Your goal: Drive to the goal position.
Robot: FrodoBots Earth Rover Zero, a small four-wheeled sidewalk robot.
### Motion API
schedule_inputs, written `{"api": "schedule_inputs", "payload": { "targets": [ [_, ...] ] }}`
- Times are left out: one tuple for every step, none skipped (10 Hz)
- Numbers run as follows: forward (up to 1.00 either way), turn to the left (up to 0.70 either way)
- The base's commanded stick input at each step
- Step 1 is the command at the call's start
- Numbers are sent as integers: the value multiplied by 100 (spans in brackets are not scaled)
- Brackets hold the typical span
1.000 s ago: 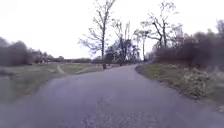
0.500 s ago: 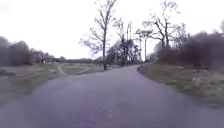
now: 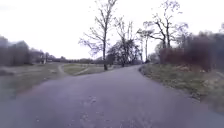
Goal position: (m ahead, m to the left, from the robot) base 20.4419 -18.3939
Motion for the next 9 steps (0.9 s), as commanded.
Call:
{"api": "schedule_inputs", "payload": {
  "targets": [
    [100, -40],
    [100, -40],
    [100, -40],
    [100, -29],
    [100, -4],
    [100, 0],
    [100, 0],
    [100, 0],
    [100, 0]
  ]
}}
